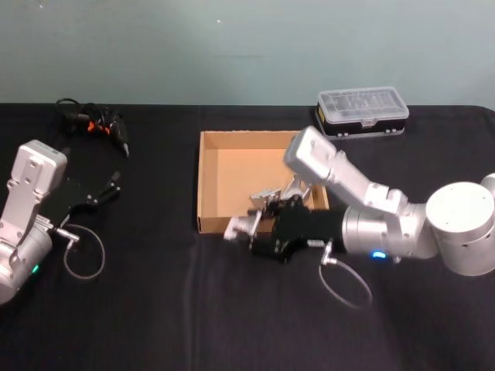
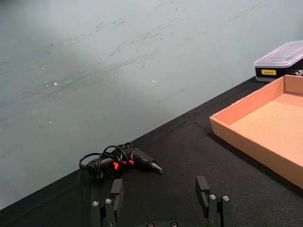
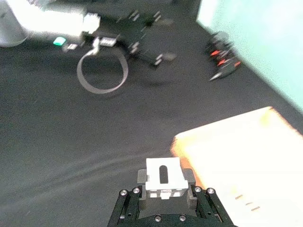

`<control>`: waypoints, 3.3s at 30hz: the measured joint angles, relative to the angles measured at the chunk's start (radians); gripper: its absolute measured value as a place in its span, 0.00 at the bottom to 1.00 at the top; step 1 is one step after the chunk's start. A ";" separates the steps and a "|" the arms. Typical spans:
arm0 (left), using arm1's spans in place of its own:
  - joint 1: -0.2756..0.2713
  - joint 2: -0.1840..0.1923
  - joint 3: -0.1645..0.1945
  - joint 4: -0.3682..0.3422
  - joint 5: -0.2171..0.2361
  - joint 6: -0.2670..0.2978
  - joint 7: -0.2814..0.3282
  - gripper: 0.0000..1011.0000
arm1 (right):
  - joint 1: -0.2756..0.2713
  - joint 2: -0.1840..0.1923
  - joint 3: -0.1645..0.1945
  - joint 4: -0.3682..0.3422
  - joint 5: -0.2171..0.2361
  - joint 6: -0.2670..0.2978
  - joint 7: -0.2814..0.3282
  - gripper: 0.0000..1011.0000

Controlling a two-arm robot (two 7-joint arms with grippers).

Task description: Use one hand to pick up the angle iron from the table and place it into the box.

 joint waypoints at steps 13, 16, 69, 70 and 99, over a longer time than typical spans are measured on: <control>0.000 0.000 0.000 0.000 0.000 0.000 0.000 0.99 | 0.059 -0.085 0.050 0.091 -0.014 0.003 -0.078 0.45; 0.000 0.000 0.000 0.000 0.000 0.000 0.000 0.99 | 0.082 -0.120 0.047 0.154 -0.021 -0.001 -0.081 0.45; 0.000 0.000 0.000 0.000 0.000 0.000 0.000 0.99 | 0.265 -0.324 -0.029 0.569 -0.138 0.026 0.004 0.58; 0.000 0.000 0.000 0.000 0.000 0.000 0.000 0.99 | 0.265 -0.324 -0.029 0.569 -0.138 0.026 0.004 0.60; 0.000 0.000 0.000 0.000 0.000 0.000 0.000 0.99 | 0.002 -0.214 0.170 0.238 -0.203 -0.196 -0.314 0.99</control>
